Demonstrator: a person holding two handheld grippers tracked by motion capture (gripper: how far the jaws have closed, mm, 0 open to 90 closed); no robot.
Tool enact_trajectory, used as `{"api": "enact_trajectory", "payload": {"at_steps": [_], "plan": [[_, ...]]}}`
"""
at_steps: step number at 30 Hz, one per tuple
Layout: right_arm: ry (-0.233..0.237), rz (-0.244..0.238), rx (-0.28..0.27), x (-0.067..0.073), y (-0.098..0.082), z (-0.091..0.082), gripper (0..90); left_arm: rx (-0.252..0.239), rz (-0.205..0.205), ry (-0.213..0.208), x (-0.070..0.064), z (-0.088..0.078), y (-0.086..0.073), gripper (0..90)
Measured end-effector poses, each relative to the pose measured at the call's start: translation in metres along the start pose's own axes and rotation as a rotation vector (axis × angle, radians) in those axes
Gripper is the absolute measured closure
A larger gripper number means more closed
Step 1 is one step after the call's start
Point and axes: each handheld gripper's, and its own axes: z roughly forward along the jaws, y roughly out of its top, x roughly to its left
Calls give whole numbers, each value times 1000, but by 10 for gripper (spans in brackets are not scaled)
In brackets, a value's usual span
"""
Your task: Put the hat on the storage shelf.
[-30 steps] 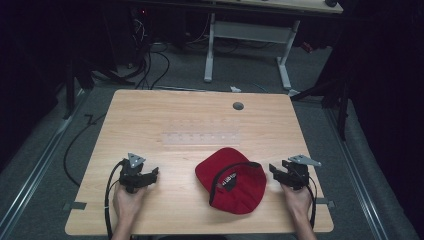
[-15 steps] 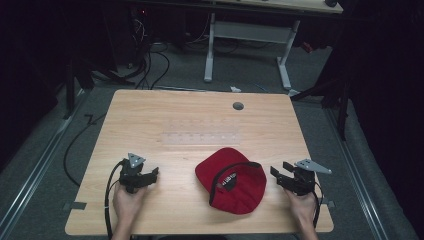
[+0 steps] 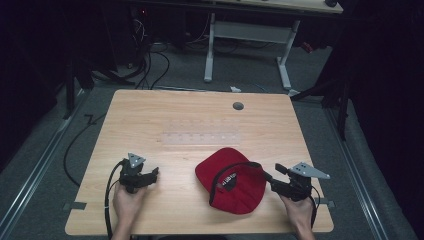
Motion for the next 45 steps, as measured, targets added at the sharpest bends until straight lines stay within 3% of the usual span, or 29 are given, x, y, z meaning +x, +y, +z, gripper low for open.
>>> {"api": "enact_trajectory", "payload": {"at_steps": [10,26,37,45], "plan": [[34,-63,51,14,9,20,390,0,0,-1,0,0,0,282],[88,-72,132,15,22,54,359,-1,0,-1,0,0,0,282],[150,-38,194,11,19,79,379,-1,-1,-1,0,0,0,282],[197,-15,204,7,15,90,481,-1,-1,-1,0,0,0,282]]}}
